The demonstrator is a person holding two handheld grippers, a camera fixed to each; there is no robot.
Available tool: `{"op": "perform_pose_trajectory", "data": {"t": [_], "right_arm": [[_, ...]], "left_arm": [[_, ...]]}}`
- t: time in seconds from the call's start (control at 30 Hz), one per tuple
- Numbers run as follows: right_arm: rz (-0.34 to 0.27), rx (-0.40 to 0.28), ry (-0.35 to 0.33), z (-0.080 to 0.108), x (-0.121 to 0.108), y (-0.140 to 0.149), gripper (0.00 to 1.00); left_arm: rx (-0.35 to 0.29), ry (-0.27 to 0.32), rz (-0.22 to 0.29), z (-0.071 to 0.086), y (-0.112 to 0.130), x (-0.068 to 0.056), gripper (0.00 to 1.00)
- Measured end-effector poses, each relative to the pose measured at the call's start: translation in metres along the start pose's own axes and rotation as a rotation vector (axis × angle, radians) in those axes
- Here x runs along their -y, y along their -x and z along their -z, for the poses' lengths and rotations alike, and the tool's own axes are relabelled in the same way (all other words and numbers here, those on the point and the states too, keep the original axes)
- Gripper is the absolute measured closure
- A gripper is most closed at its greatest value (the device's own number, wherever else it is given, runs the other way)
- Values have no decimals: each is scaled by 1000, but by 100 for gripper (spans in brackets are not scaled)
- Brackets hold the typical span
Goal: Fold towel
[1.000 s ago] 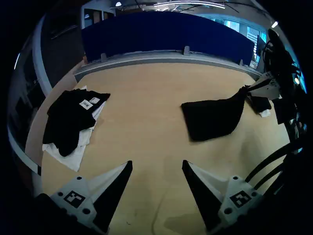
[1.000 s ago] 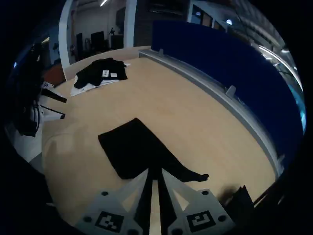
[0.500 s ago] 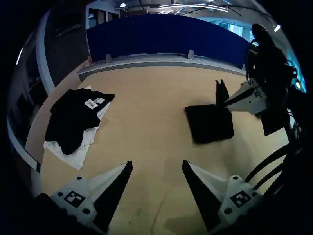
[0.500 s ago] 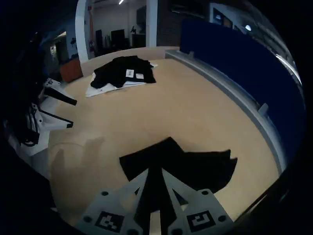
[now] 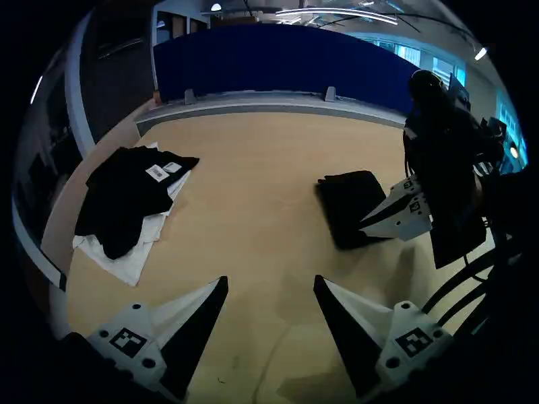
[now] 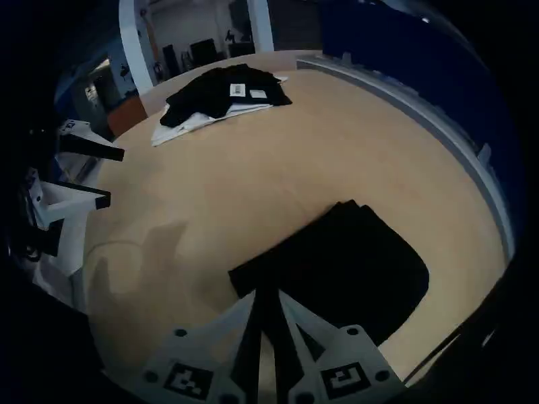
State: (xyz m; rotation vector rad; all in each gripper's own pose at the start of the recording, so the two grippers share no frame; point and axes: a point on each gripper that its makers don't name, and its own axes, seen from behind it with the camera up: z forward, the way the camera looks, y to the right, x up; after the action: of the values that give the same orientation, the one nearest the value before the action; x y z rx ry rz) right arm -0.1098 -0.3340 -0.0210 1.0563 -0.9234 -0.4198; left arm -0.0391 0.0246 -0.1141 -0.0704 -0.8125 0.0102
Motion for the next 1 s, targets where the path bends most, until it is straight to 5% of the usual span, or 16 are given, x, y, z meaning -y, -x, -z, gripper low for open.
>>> {"op": "perform_pose_trajectory", "data": {"t": [0.17, 0.37, 0.5, 1.0], "right_arm": [[-12, -5, 4, 2, 0, 0, 85], [-17, -19, -15, 8, 5, 1, 38], [-29, -37, -23, 12, 6, -1, 25], [-46, -63, 44, 37, -11, 6, 10]], "left_arm": [[0, 2, -13, 1, -2, -1, 6], [-3, 6, -14, 3, -5, -3, 6], [-3, 5, -16, 3, -6, -4, 6], [0, 10, -24, -2, -4, -9, 6]]}}
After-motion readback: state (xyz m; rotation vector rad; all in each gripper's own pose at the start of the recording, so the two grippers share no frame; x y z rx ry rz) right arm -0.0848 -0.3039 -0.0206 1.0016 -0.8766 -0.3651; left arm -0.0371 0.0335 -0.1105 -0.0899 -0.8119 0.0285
